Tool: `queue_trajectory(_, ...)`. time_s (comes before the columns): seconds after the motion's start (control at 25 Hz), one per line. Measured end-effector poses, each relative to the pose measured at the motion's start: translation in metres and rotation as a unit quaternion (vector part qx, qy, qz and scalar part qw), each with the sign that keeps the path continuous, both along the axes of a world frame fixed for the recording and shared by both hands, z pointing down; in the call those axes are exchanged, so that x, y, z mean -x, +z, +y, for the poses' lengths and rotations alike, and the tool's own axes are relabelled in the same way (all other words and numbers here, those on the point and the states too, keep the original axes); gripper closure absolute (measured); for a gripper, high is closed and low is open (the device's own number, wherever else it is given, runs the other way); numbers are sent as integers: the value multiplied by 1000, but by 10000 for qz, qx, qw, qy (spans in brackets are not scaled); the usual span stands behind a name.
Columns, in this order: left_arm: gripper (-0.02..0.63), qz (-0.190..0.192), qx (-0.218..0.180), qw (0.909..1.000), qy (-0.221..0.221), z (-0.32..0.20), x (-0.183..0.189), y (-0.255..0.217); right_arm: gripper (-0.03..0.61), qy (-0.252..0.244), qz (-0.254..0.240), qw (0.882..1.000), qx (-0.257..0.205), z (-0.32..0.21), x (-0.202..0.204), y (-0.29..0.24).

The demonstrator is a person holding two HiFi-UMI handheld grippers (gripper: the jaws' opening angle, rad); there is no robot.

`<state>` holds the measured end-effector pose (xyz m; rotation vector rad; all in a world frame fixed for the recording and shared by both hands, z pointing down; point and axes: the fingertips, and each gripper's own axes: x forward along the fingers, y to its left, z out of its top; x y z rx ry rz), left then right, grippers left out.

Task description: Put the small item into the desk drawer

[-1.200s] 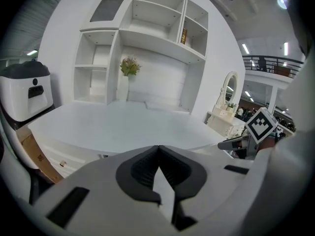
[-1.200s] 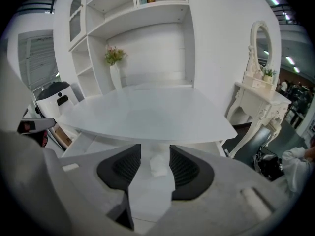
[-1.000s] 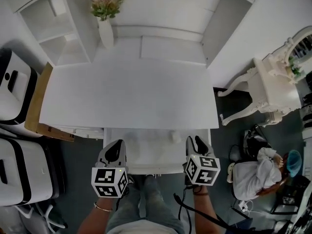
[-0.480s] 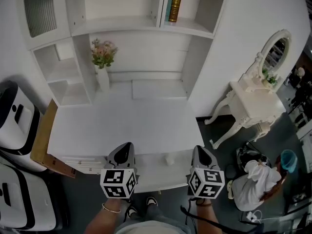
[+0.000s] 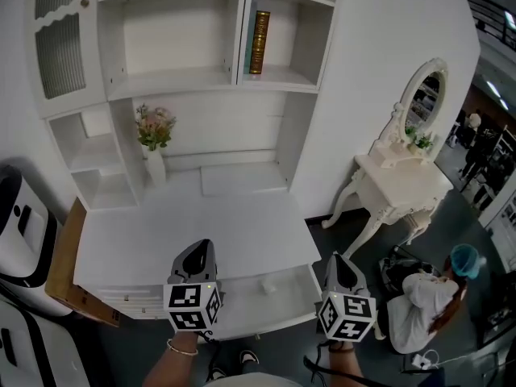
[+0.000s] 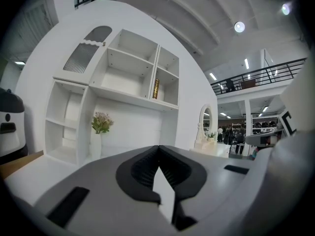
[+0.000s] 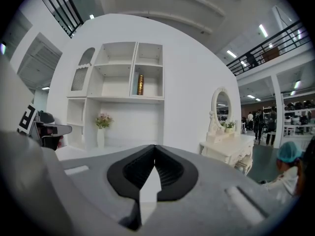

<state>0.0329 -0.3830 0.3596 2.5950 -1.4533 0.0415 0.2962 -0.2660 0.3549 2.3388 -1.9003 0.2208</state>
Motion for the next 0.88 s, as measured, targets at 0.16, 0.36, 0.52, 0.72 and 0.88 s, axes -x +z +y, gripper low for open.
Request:
queue_trajectory(0.16, 609, -10, 103, 9999, 14, 2, -3, 4, 572, 164, -44, 9998, 76, 11, -10, 5)
queue_trajectory(0.36, 609, -49, 91, 9999, 49, 5, -8, 3, 571, 223, -90, 9997, 65, 15, -15, 6)
queue_trajectory(0.52, 609, -92, 94, 9999, 56, 9, -8, 4, 572, 200, -84, 9997, 85, 17, -13, 8)
queue_trajectory(0.72, 609, -131, 97, 9999, 36, 10, -7, 4, 572, 170, -158, 9996, 135, 15, -13, 10)
queue_trajectory(0.88, 609, -158, 120, 9998, 20, 11, -5, 7, 572, 137, -160, 9997, 127, 14, -10, 10)
